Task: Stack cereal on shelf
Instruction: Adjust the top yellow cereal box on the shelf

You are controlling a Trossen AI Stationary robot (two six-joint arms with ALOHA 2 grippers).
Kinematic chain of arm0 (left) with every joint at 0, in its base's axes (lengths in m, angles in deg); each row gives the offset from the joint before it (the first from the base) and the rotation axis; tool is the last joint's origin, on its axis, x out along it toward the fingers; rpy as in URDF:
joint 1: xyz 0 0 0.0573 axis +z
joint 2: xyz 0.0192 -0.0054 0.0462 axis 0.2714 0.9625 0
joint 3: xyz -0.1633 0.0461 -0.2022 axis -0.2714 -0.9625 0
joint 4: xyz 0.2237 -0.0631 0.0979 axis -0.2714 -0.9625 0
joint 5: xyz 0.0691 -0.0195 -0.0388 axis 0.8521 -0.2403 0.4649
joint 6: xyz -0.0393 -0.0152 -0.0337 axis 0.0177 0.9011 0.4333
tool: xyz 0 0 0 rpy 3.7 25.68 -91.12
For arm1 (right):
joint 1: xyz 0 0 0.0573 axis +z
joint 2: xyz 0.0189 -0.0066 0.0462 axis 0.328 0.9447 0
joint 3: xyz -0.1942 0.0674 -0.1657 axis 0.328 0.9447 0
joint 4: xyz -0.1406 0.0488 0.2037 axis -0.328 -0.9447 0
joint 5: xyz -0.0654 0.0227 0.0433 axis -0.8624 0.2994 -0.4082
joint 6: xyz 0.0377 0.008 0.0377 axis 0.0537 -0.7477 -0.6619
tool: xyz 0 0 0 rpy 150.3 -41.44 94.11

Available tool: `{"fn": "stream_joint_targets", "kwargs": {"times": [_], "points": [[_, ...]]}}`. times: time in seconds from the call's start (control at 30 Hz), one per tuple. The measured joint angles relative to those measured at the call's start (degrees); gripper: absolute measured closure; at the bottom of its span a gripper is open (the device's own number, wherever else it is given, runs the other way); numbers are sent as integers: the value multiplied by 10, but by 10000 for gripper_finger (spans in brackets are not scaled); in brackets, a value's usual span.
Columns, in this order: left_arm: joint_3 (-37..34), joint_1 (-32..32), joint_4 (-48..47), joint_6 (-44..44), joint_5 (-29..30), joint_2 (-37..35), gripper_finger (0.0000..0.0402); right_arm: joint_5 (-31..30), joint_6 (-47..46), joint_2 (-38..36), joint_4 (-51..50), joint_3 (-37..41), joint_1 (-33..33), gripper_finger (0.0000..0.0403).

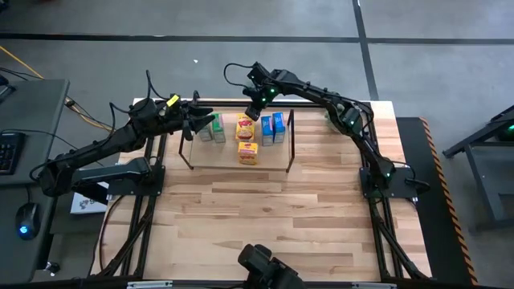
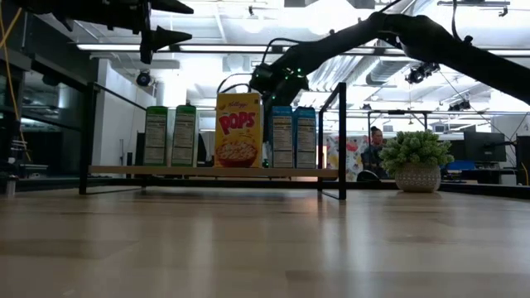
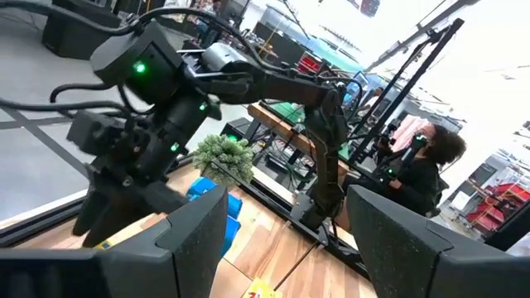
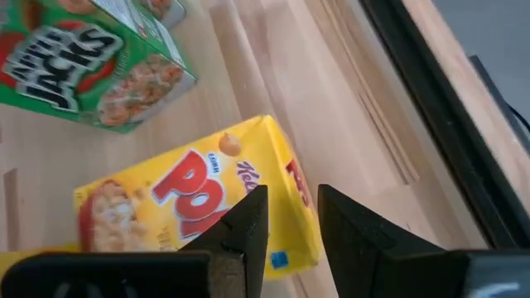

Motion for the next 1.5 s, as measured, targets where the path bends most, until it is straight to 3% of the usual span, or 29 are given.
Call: {"fn": "stream_joint_targets", "kwargs": {"times": [0.47,0.57,0.73,1.17,1.37,1.5], "points": [[0,0,-9,0,1,0,165,17,48,18,-15,0,4,307],[0,0,-12,-1,2,0,165,17,56,18,-14,-1,3,326],[0,0,-12,-1,3,0,165,18,61,18,-15,-1,3,393],[0,0,-12,-15,6,0,165,11,90,-33,-24,-1,-2,402],[0,0,-12,-16,14,0,165,-49,129,-88,-25,-1,19,402],[0,0,-12,-20,33,0,165,-123,172,-119,-25,-1,62,402]]}}
